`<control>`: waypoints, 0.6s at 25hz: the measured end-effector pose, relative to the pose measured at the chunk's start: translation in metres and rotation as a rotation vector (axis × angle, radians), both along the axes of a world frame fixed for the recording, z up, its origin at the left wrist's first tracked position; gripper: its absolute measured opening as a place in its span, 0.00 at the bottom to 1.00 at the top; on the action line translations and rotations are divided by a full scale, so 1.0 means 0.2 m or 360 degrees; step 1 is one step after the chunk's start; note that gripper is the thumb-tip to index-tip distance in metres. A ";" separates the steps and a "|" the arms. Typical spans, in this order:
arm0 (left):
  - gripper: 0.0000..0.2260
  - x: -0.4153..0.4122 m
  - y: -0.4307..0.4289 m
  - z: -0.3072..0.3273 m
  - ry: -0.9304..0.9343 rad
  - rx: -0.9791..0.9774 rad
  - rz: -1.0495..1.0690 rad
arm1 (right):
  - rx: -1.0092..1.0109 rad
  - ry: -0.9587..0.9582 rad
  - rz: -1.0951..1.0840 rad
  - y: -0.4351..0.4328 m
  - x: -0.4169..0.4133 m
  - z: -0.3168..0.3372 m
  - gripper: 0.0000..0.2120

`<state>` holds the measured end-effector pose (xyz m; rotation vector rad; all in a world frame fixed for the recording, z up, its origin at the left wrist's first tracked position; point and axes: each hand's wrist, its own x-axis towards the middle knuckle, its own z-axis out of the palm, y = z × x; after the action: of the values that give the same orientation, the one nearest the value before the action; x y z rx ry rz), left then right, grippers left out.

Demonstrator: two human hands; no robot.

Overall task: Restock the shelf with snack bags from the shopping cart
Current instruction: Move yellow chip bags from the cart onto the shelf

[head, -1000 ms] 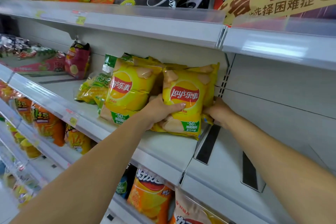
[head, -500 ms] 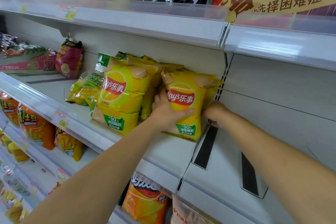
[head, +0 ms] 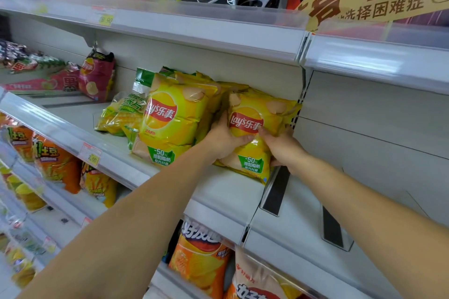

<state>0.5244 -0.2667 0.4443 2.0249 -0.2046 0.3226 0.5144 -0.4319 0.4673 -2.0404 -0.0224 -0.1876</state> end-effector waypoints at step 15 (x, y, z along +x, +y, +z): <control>0.06 -1.53 1.11 -1.00 0.0317 -0.0403 0.0381 | -0.0305 -0.0498 0.1039 0.87 -1.15 -0.96 0.10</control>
<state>0.2191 -0.0443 0.2436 1.8167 0.1956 0.2779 0.2839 -0.2578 0.2758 -2.0624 -0.9158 -0.0907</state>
